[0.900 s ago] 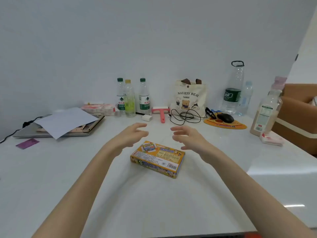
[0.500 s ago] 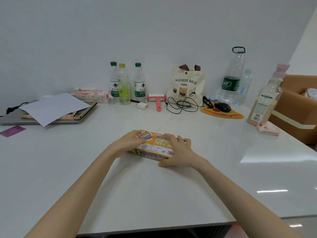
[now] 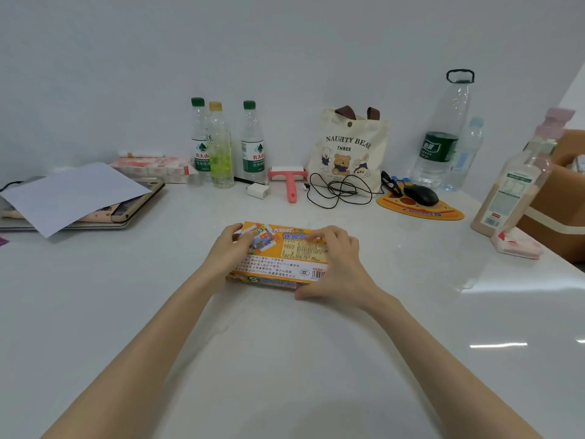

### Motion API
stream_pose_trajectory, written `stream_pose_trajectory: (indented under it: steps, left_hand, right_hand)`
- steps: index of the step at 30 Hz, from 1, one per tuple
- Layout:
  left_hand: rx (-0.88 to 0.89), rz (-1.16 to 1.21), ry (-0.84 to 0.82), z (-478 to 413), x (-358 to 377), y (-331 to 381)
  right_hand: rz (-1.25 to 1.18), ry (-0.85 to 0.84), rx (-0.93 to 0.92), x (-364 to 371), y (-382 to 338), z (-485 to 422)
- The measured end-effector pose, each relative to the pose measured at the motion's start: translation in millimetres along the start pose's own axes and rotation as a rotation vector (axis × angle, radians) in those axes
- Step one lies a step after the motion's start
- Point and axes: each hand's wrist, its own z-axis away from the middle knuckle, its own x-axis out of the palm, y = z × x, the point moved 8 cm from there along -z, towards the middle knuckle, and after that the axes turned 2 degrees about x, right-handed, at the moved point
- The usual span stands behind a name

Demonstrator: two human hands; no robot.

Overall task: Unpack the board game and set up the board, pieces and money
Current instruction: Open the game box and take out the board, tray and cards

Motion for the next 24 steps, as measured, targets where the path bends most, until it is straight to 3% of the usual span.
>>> stream_pose_trajectory:
  steps: [4, 8, 11, 16, 24]
  left_hand:
    - [-0.016, 0.207, 0.097, -5.4, -8.1, -5.9]
    - [0.014, 0.343, 0.17, -4.2, -16.2, -10.3]
    - [0.019, 0.387, 0.176, -2.8, -16.9, -13.6]
    - [0.059, 0.377, 0.171, -5.1, -19.4, -11.9]
    - [0.154, 0.374, 0.198, -3.4, -25.3, -3.2]
  right_hand:
    - [-0.167, 0.017, -0.041, -8.2, -6.0, -7.5]
    - [-0.68, -0.001, 0.245, -11.5, 16.9, -10.4]
    - [-0.898, -0.046, 0.365, -10.0, 30.6, -10.5]
    - [-1.054, -0.164, 0.358, -4.9, 28.8, -7.3]
    - [-0.966, -0.146, 0.267, -10.3, 14.9, -7.4]
